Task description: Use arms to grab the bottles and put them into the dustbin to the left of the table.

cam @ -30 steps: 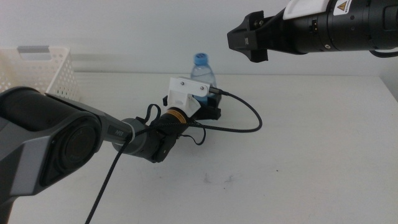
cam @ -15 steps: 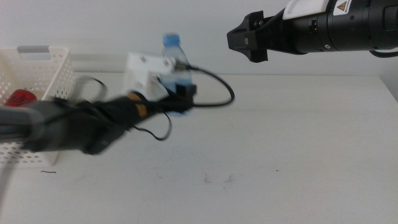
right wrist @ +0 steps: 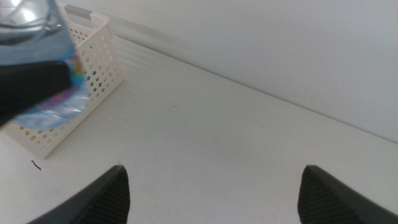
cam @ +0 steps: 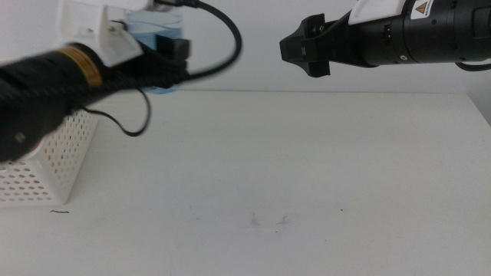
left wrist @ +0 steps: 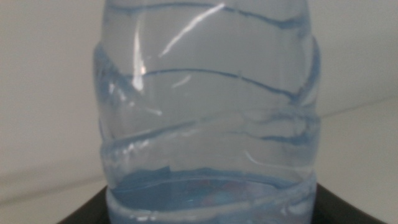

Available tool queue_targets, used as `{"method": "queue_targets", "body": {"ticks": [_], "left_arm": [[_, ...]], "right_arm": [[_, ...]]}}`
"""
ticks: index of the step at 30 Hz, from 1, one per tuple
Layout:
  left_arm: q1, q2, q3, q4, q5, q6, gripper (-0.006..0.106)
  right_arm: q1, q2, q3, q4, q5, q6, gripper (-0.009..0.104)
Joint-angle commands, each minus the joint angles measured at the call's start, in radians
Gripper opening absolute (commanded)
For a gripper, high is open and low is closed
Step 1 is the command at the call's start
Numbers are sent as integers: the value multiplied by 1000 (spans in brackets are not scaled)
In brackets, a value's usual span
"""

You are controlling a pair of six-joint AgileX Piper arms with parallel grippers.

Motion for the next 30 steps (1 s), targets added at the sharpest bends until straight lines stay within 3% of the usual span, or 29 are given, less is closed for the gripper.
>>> {"method": "queue_targets", "body": {"ticks": [1, 4, 5, 6, 8, 12, 17, 23, 30], "left_arm": [[18, -33, -53, -105, 136, 120, -2], [69, -30, -127, -245, 327, 255, -2], [150, -18, -209, -350, 479, 383, -2], [198, -7, -258, -399, 564, 452, -2], [289, 29, -351, -446, 701, 536, -2], [469, 138, -545, -447, 951, 636, -2], [619, 291, -709, -465, 1057, 679, -2], [670, 428, -747, -510, 1135, 770, -2], [670, 570, -747, -500, 1130, 781, 0]], "right_arm": [[1, -5, 3, -3, -5, -2, 79], [1, -5, 3, -3, -5, -2, 79], [1, -5, 3, -3, -5, -2, 79], [1, -5, 3, -3, -5, -2, 79], [1, -5, 3, -3, -5, -2, 79], [1, -5, 3, -3, -5, -2, 79], [1, -5, 3, -3, -5, -2, 79], [1, -5, 3, -3, -5, -2, 79], [1, -5, 3, -3, -5, -2, 79]]}}
